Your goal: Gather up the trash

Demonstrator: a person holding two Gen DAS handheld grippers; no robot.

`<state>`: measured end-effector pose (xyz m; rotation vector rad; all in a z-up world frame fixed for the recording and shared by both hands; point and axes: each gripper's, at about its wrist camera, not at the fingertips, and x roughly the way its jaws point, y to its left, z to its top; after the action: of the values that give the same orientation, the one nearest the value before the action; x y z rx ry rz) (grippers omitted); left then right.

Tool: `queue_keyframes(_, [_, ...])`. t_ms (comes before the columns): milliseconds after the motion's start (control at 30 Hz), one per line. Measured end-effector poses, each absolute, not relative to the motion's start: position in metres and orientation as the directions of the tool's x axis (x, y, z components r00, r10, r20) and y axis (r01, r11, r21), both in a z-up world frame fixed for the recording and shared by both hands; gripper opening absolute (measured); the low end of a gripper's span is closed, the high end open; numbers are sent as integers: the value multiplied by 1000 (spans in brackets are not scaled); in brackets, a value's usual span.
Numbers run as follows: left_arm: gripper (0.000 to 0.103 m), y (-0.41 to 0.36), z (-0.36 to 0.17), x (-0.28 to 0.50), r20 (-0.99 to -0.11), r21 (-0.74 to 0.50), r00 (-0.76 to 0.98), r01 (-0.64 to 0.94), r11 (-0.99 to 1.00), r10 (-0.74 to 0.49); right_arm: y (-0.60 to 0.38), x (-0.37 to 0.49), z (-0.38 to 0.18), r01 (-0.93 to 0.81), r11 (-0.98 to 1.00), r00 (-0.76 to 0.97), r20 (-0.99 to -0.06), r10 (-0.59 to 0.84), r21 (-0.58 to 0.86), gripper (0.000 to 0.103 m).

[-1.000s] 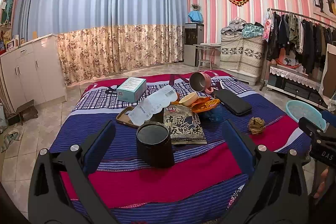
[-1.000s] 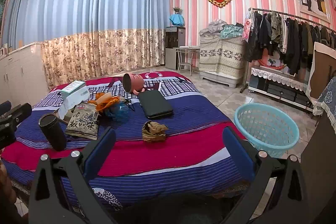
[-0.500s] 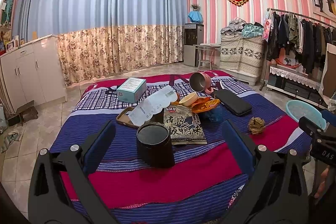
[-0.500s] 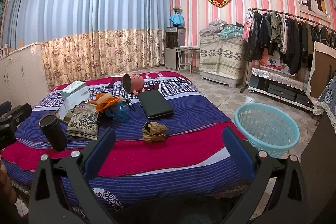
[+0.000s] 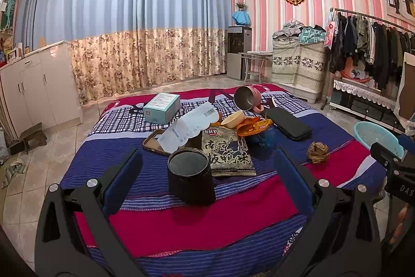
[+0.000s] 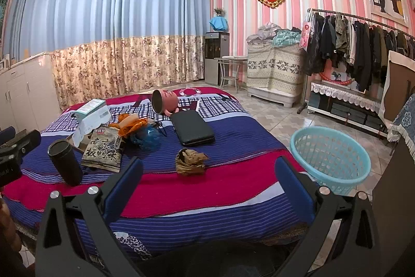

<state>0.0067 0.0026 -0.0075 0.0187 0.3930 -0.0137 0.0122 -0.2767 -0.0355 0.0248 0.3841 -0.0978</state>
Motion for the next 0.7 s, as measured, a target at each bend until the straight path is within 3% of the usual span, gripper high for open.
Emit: queue_keyframes(700, [98,2,-16,11,-393,11,919,21,1000,-15,-277,14,-42,97,995,923,-374,-88,6,99])
